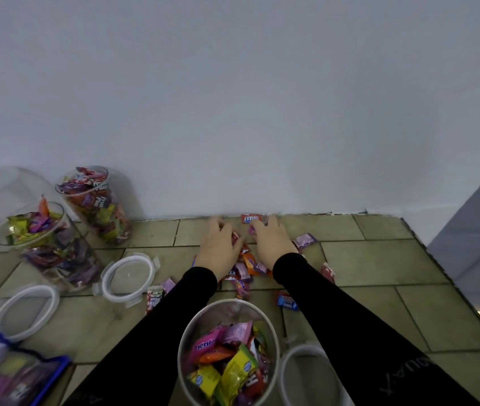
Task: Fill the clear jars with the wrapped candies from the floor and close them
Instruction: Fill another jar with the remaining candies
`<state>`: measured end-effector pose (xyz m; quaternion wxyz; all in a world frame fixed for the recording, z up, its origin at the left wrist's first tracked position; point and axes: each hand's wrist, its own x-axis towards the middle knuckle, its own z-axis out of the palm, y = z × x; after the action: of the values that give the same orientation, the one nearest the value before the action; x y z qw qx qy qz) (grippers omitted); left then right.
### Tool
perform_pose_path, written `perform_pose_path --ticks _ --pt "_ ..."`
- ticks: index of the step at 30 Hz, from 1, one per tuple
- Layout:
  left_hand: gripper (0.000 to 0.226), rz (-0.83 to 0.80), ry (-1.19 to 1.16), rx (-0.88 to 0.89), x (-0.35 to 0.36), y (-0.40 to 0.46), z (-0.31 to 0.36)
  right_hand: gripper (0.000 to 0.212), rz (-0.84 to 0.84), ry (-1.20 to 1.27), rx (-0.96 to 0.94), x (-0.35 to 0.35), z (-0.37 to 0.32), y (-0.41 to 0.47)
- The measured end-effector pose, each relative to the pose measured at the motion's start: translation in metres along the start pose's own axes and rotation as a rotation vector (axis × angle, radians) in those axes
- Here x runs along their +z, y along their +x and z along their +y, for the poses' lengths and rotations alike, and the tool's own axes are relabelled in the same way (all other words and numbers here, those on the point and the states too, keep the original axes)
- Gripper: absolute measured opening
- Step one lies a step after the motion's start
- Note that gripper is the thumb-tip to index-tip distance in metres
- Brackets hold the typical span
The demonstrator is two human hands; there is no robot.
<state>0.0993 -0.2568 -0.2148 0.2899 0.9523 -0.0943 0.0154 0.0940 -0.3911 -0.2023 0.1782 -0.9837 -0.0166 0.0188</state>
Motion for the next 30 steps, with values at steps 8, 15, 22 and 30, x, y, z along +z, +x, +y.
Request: perform_pose_path --ticks 8,15,22,30 --pt "0.016 -0.114 0.033 0.022 -0.02 -0.016 0.007 0.063 -0.074 0.153 -0.01 -0.012 0.001 -0.024" --pt "0.011 0.001 -0.161 0.008 -0.041 -0.035 0.017 0.074 0.019 0.361 -0.028 -0.037 -0.004 -0.043" --pt "0.019 0.126 -0.275 0.051 -0.07 -0.06 0.029 0.053 0.07 0.38 -0.015 -0.059 -0.015 -0.074" --pt "0.024 0.252 -0.43 0.049 -0.094 -0.088 0.036 0.027 0.203 0.526 -0.042 -0.076 -0.031 -0.1"
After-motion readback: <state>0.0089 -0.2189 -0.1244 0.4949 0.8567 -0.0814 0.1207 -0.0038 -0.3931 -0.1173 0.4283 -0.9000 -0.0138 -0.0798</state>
